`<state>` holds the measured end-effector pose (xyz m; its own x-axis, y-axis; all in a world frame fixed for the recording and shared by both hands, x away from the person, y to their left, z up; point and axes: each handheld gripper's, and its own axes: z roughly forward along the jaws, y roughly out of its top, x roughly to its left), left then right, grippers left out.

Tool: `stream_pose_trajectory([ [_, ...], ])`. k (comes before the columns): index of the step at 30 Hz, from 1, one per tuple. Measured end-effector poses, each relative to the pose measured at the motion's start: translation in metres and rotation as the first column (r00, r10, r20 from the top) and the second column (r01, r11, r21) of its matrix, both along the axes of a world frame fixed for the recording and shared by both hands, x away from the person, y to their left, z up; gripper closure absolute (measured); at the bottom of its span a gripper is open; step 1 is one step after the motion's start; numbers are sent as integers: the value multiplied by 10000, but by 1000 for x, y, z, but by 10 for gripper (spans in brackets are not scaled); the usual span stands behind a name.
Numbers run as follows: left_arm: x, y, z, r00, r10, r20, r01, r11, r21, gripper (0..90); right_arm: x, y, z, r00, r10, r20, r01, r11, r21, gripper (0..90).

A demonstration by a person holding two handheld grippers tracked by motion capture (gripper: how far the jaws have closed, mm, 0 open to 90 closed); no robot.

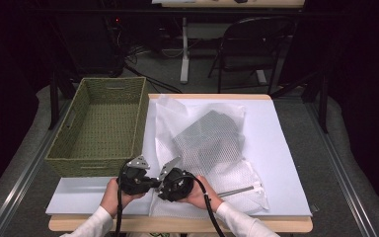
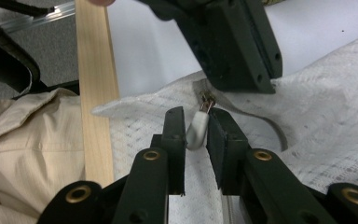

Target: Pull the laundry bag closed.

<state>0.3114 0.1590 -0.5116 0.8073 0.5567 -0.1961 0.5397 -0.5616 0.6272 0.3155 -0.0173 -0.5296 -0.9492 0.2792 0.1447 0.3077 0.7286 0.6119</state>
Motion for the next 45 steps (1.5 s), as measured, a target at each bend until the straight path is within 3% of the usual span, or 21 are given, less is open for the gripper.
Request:
stream_pose_trajectory([
  [6,-1,0,0,10000,-37,-6,37,10000,-45,884,3,-2,-2,9993,-339,-135,340,9994,102,854],
  [13,-2,4,-1,9996,-127,-235,123,9998,-154,830,-1,0,-3,9990,-443,-53,442,9990,-58,862],
  [15,-4,5,0,9998,-131,-175,131,9999,7,817,-1,0,-3,9990,-449,4,449,9989,-92,863],
  [22,-2,8,-6,9975,-220,-668,224,9997,43,787,-5,2,-3,9986,-513,95,515,9985,-208,863],
  [29,-3,7,-7,9987,-201,-479,203,9998,48,874,-5,3,-4,9975,-678,190,684,9972,-313,863],
  [45,-9,3,-3,9996,-268,20,267,9994,233,888,-6,3,-3,9897,-1424,128,1429,9878,-613,866],
])
